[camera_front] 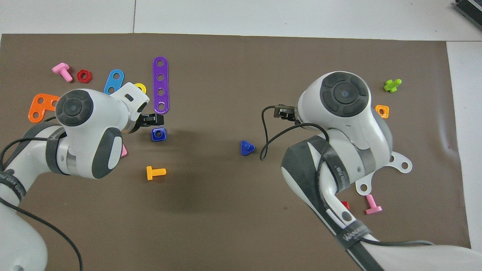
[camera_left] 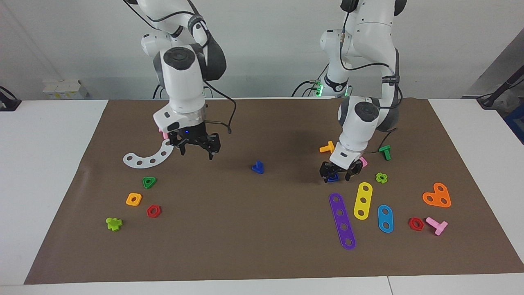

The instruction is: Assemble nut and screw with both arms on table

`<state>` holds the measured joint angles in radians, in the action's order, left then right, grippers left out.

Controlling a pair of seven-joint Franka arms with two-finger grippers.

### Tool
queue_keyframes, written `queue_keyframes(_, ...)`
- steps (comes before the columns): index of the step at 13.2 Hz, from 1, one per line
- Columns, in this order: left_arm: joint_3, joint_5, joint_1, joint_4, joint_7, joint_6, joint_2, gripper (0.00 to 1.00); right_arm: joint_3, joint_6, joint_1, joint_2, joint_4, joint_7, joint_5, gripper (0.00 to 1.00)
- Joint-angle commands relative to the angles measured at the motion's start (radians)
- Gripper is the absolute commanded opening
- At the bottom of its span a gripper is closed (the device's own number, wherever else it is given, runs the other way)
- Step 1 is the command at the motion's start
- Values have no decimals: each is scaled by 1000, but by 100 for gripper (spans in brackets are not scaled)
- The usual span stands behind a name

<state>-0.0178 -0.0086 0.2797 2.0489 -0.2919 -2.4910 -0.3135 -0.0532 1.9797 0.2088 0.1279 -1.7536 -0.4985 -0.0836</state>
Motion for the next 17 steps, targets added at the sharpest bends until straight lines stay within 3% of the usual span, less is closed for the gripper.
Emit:
queue_keyframes(1, 16, -11, 9, 20, 2, 4, 11, 88, -10, -38, -92, -57, -15, 119, 82, 98)
queue_keyframes(4, 16, -11, 9, 17, -1, 56, 16, 74, 1, -99, -140, -65, 43, 188, 74, 99)
queue_keyframes(7, 16, -13, 13, -6, -6, 144, 21, 69, 3, -128, -192, -102, 49, 265, 73, 100)
queue_keyframes(8, 16, -11, 13, -6, -6, 149, 21, 63, 4, -145, -193, -114, 49, 282, 71, 100)
queue_keyframes(11, 15, -11, 13, -7, -6, 133, 19, 37, 4, -191, -212, -145, 63, 285, 67, 100)
queue_keyframes(13, 15, -11, 13, -28, 0, 121, 11, 7, 3, -255, -210, -146, 103, 285, 68, 100)
queue_keyframes(14, 15, -11, 13, -47, 0, 126, 7, 0, 0, -280, -207, -155, 102, 284, 71, 100)
queue_keyframes(17, 13, -25, 68, -136, -9, 142, -21, 0, -2, -324, -201, -177, 100, 285, 76, 100)
